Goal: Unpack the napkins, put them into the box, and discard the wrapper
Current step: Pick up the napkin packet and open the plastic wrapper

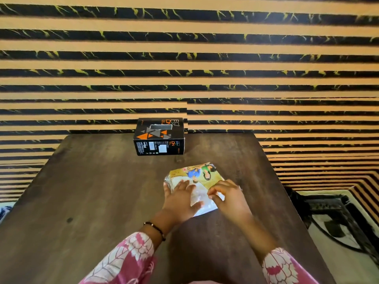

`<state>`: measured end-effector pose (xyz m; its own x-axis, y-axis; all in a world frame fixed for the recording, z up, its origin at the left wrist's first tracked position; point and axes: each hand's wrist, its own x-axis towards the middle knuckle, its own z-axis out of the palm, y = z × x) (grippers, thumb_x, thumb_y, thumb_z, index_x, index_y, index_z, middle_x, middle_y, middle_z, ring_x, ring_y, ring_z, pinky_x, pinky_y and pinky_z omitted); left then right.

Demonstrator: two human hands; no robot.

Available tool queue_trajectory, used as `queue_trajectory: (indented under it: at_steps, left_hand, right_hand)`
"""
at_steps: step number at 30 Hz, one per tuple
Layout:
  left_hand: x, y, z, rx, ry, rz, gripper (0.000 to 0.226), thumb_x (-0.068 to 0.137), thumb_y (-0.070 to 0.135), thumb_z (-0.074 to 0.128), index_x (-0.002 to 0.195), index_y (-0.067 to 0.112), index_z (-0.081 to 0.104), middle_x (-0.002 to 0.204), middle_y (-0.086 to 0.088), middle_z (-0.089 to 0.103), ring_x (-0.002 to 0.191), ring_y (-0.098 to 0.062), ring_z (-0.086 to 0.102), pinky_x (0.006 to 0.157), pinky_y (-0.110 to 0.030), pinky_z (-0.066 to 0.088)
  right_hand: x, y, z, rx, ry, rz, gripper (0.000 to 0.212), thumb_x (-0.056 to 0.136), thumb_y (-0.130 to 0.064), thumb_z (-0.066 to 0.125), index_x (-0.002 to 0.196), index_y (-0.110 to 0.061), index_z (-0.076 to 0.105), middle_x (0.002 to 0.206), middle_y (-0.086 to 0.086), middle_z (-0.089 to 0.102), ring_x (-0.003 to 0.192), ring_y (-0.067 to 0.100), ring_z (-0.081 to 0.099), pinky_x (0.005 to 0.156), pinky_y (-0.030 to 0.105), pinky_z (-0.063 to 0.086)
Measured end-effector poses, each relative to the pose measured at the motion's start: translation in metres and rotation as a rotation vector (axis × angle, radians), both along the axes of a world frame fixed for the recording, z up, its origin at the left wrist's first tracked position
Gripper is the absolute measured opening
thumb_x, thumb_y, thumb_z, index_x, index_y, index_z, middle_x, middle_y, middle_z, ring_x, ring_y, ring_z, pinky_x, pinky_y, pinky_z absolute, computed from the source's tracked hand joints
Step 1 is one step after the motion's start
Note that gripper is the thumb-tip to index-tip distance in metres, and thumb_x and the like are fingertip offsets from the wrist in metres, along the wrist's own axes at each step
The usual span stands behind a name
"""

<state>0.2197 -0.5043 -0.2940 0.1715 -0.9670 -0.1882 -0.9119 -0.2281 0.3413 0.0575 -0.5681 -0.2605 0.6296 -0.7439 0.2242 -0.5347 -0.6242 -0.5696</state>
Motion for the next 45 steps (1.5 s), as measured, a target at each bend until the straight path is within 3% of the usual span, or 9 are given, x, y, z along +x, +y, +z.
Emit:
queue_trajectory:
  at_steps: [5,9,15,22,26,32,35,40,45]
  left_hand:
    - [-0.012,0.021,0.002,-0.121,0.074,-0.109,0.073,0.074,0.072,0.019,0.126,0.029,0.05,0.137,0.009,0.049,0.134,-0.011,0.033,0.114,-0.045,0.013]
    - [-0.026,0.033,0.002,-0.119,-0.008,-0.144,0.048,0.081,0.054,0.036,0.117,0.028,0.056,0.123,0.004,0.059,0.117,-0.019,0.049,0.098,-0.034,0.035]
    - [-0.055,0.039,0.011,-0.091,-0.064,-0.101,0.029,0.085,0.036,0.045,0.106,0.022,0.058,0.109,-0.003,0.061,0.104,-0.025,0.053,0.09,-0.036,0.041]
    - [-0.059,0.028,0.031,-0.229,0.075,0.034,0.02,0.088,0.032,0.046,0.094,0.02,0.062,0.094,0.002,0.068,0.086,-0.017,0.061,0.059,-0.024,0.036]
    - [-0.054,0.023,0.036,-0.239,0.08,0.055,0.02,0.088,0.03,0.046,0.096,0.021,0.062,0.096,0.002,0.069,0.088,-0.019,0.062,0.061,-0.025,0.042]
    - [-0.057,0.028,0.039,-0.259,0.117,0.027,0.02,0.088,0.03,0.048,0.098,0.022,0.063,0.099,0.005,0.07,0.09,-0.016,0.063,0.065,-0.027,0.047]
    - [-0.059,0.028,0.045,-0.292,0.148,0.005,0.018,0.088,0.028,0.049,0.097,0.022,0.063,0.099,0.004,0.07,0.089,-0.017,0.063,0.065,-0.028,0.048]
    - [-0.058,0.028,0.051,-0.358,0.205,0.003,0.013,0.086,0.025,0.053,0.093,0.021,0.063,0.095,0.004,0.07,0.081,-0.017,0.062,0.065,-0.027,0.048]
    - [-0.056,0.03,0.055,-0.371,0.225,-0.01,0.014,0.086,0.028,0.052,0.094,0.023,0.063,0.095,0.006,0.069,0.083,-0.012,0.061,0.067,-0.02,0.043]
  right_hand:
    - [-0.04,0.023,-0.015,-0.106,0.059,0.079,0.013,0.07,-0.01,0.067,0.073,-0.022,0.072,0.075,-0.008,0.072,0.076,0.006,0.057,0.072,0.016,0.039]
    - [-0.06,0.041,-0.037,-0.078,0.152,0.095,0.012,0.072,-0.021,0.063,0.076,-0.027,0.072,0.079,-0.015,0.072,0.08,0.004,0.058,0.073,0.021,0.05]
    - [-0.075,0.065,-0.059,-0.121,0.327,0.173,0.022,0.071,-0.027,0.05,0.074,-0.033,0.071,0.077,-0.019,0.069,0.076,0.003,0.062,0.067,0.017,0.051]
    - [-0.092,0.077,-0.066,-0.087,0.259,0.119,0.029,0.065,-0.022,0.053,0.083,-0.032,0.073,0.089,-0.017,0.074,0.082,0.002,0.069,0.069,0.016,0.054]
    - [-0.101,0.086,-0.073,-0.075,0.276,0.02,0.052,0.046,-0.015,0.077,0.095,-0.033,0.072,0.092,-0.017,0.074,0.077,0.002,0.069,0.07,0.012,0.05]
    - [-0.092,0.086,-0.055,-0.033,0.018,-0.253,0.028,0.079,-0.012,0.055,0.101,-0.021,0.071,0.095,-0.007,0.073,0.085,0.006,0.063,0.076,0.011,0.042]
    - [-0.064,0.077,-0.039,0.21,-0.163,-0.312,0.03,0.08,-0.004,0.059,0.107,-0.014,0.069,0.098,-0.005,0.071,0.085,0.005,0.066,0.078,0.012,0.048]
    - [-0.021,0.065,-0.042,1.16,-0.438,-0.326,0.039,0.073,0.012,0.054,0.112,0.005,0.054,0.099,0.012,0.064,0.09,0.02,0.061,0.074,0.028,0.048]
    - [-0.003,0.054,-0.044,1.509,-0.834,-0.552,0.026,0.092,0.002,0.034,0.108,-0.002,0.054,0.092,0.015,0.056,0.071,0.019,0.055,0.06,0.029,0.046]
